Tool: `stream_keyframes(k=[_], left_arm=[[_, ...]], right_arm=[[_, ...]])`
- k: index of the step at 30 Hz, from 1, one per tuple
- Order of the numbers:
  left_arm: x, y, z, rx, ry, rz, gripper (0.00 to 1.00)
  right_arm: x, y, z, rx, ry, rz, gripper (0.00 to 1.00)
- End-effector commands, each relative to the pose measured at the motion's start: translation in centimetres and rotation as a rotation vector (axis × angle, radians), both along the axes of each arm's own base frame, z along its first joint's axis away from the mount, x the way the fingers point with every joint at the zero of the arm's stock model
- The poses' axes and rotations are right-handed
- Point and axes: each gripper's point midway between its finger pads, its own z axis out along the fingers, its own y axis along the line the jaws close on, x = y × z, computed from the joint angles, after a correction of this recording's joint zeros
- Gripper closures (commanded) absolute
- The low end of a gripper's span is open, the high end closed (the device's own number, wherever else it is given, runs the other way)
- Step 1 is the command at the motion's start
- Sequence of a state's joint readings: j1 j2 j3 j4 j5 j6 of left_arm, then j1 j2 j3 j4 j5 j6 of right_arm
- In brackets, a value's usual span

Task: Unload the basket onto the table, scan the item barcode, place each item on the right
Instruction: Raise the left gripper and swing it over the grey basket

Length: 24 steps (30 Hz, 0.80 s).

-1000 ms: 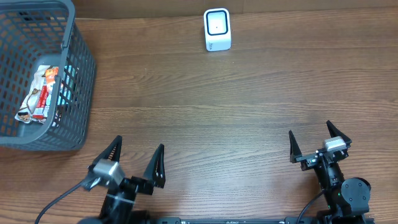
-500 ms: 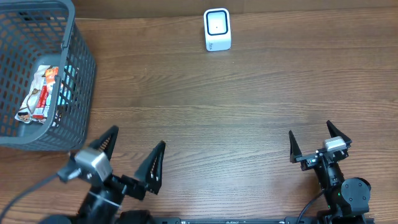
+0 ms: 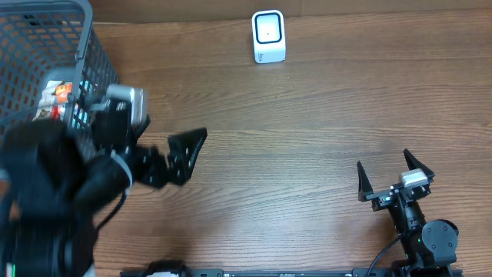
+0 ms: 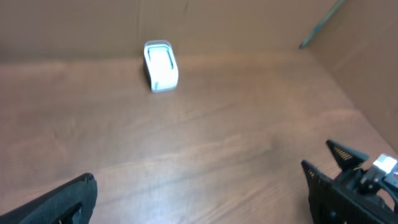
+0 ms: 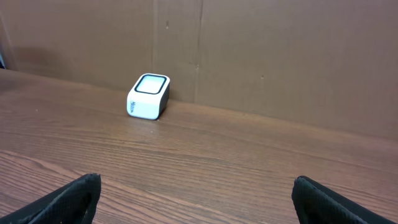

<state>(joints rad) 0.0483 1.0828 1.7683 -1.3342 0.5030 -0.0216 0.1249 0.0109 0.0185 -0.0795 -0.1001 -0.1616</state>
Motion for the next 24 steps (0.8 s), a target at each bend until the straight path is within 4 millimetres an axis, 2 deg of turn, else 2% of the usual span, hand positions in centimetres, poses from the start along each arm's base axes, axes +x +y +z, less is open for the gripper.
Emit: stream_keyframes(k=[1, 6, 10, 11, 12, 14, 15, 16, 17, 18, 19, 24], left_arm=[[1.7, -0.1, -1.8, 0.007, 0.105, -0.032, 0.0], [3.6, 0.0, -5.9, -0.009, 0.315, -0.034, 0.0], [4.8, -0.1, -8.1, -0.025, 0.421, -0.042, 0.0], [5.1, -0.2, -8.6, -0.033, 0.444, -0.047, 0.05], [5.3, -0.2, -9.0, -0.037, 0.461, -0.049, 0.15], [5.8, -0.2, -9.8, -0.043, 0.499, -0.051, 0.43], [5.9, -0.2, -10.2, -0.045, 0.516, -0.051, 0.61], [5.9, -0.3, -10.5, -0.05, 0.538, -0.055, 0.7], [5.8, -0.6, -10.8, -0.06, 0.56, -0.066, 0.86], [5.7, -0.9, -11.1, -0.069, 0.581, -0.076, 0.93], [5.7, -1.1, -11.3, -0.072, 0.598, -0.083, 0.96], [5.8, -1.5, -12.1, -0.06, 0.629, -0.096, 0.96]], right_arm=[[0.0, -0.1, -0.3, -0.003, 0.0, -0.004, 0.0], [0.0, -0.1, -0.3, -0.003, 0.0, -0.004, 0.0], [0.0, -0.1, -0.3, -0.003, 0.0, -0.004, 0.0], [0.0, -0.1, -0.3, -0.003, 0.0, -0.004, 0.0], [0.0, -0.1, -0.3, -0.004, -0.001, -0.004, 0.0], [0.0, -0.1, -0.3, -0.003, 0.0, -0.004, 0.0], [0.0, -0.1, -0.3, -0.003, 0.0, -0.004, 0.0], [0.0, -0.1, -0.3, -0.004, -0.001, -0.004, 0.0], [0.0, -0.1, -0.3, -0.003, 0.0, -0.004, 0.0], [0.0, -0.1, -0.3, -0.003, 0.0, -0.004, 0.0], [0.0, -0.1, -0.3, -0.003, 0.0, -0.004, 0.0], [0.0, -0.1, -0.3, -0.003, 0.0, -0.004, 0.0]])
